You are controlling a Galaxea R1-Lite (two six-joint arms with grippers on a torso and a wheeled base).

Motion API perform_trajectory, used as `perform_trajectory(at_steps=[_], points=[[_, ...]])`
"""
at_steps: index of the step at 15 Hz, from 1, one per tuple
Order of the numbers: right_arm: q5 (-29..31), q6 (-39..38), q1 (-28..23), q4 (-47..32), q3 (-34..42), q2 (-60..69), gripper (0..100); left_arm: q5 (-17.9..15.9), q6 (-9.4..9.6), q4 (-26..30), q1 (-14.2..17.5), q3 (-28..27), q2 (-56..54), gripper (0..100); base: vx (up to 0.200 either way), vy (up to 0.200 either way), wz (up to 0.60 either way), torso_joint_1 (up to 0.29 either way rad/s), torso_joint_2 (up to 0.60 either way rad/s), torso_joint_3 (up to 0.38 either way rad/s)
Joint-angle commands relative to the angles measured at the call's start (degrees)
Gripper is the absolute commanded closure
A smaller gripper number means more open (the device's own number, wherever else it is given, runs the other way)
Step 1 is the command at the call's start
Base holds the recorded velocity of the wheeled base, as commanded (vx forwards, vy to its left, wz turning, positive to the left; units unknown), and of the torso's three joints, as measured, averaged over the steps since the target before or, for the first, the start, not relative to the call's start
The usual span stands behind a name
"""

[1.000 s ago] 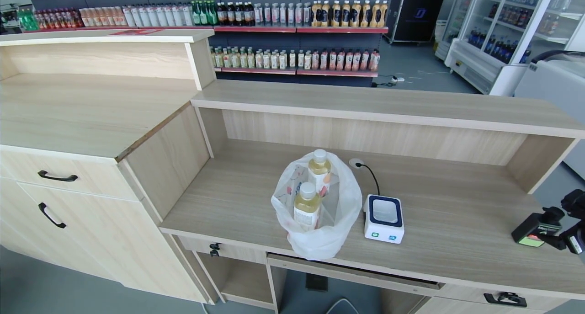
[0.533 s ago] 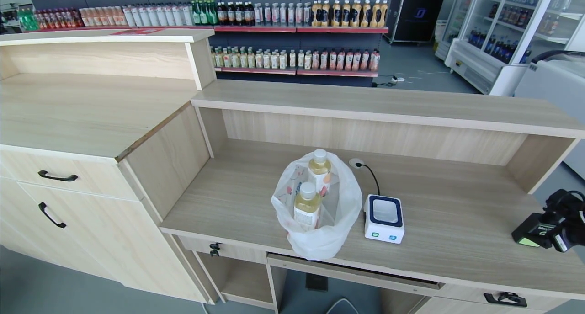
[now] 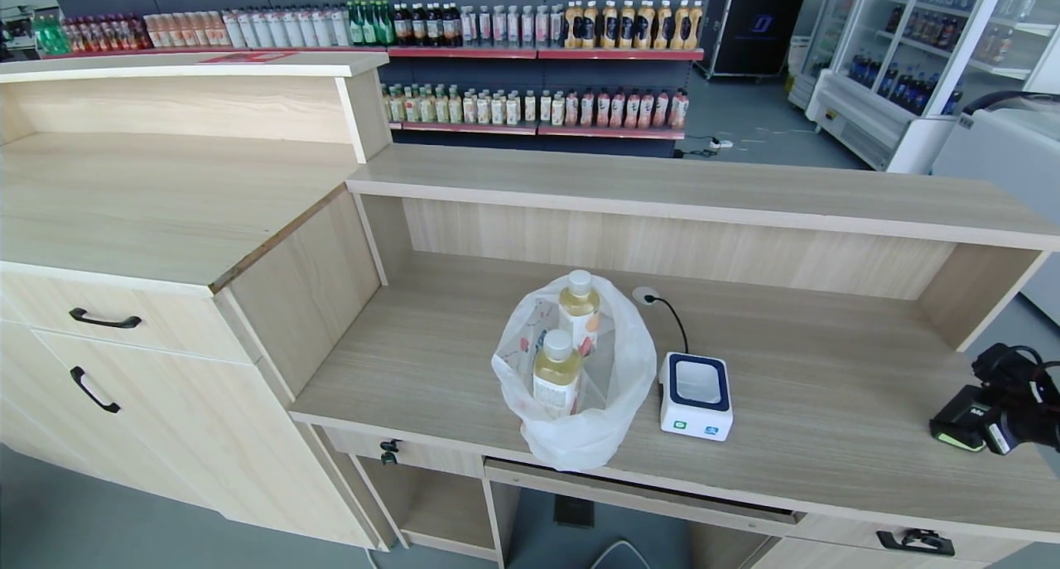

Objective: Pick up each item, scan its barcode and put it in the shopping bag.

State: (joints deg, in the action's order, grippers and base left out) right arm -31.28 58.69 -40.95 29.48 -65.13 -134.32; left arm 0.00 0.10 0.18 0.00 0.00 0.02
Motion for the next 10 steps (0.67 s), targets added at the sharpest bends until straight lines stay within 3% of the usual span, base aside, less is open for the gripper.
perform_trajectory(at_steps=[1, 2, 3, 10], points=[[0.0, 0.0, 0.3, 0.1, 0.0, -0.5, 0, 0.0, -0.01, 0.0, 0.0, 0.0, 0.0, 0, 0.000, 0.000, 0.00, 0.000, 0.00, 0.000], [0.0, 0.1, 0.3, 0.1, 0.0, -0.6, 0, 0.0, -0.01, 0.0, 0.0, 0.0, 0.0, 0, 0.000, 0.000, 0.00, 0.000, 0.00, 0.000], [0.0, 0.2, 0.4, 0.1, 0.1, -0.6, 100, 0.0, -0.01, 0.0, 0.0, 0.0, 0.0, 0, 0.000, 0.000, 0.00, 0.000, 0.00, 0.000], [0.1, 1.6, 1.5, 2.2, 0.6, 0.7, 100, 0.0, -0.01, 0.0, 0.0, 0.0, 0.0, 0, 0.000, 0.000, 0.00, 0.000, 0.00, 0.000]])
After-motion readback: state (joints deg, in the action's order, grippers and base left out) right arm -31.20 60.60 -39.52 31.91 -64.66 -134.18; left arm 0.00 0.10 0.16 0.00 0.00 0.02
